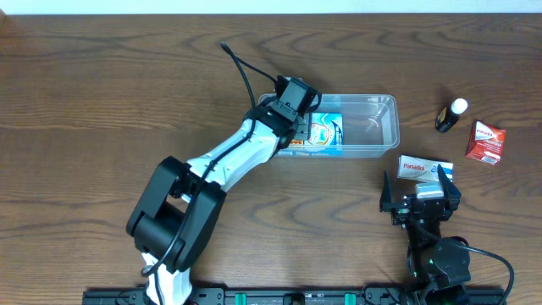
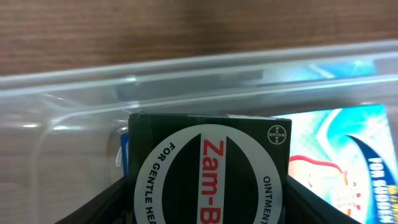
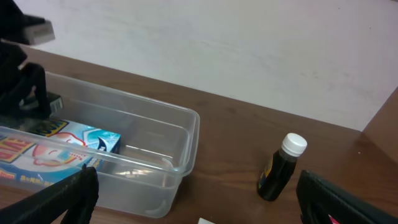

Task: Pack container
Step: 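Carry the green tin into the container beside the blue box and release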

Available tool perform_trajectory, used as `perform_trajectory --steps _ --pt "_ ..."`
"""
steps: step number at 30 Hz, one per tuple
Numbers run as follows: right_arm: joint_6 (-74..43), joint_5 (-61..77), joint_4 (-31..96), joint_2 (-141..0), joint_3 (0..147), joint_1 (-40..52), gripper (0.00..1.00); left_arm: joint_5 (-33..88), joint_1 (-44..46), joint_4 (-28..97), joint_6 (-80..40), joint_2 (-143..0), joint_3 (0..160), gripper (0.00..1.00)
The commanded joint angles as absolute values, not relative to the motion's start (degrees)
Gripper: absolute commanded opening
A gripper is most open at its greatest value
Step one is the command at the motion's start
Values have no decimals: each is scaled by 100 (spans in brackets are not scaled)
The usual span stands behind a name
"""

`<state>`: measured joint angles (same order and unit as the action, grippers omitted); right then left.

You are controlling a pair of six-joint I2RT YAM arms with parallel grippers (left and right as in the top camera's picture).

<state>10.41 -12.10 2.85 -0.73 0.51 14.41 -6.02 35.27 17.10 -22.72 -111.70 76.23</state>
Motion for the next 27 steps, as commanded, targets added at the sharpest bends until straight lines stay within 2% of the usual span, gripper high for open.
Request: perform_trajectory --steps 1,11,17,27 --pt "1079 -1262 298 -67 32 1422 99 -720 3505 1684 -2300 -10763 7664 66" --pt "1079 -1260 298 -67 32 1422 99 -893 3507 1745 -2300 -10735 7664 66" --pt "1079 -1262 298 -67 32 1422 99 -976 3507 1752 -2303 -10737 7664 75" --pt "1079 -1260 298 -67 32 1422 99 -1068 3507 1704 -2298 -10689 7695 74"
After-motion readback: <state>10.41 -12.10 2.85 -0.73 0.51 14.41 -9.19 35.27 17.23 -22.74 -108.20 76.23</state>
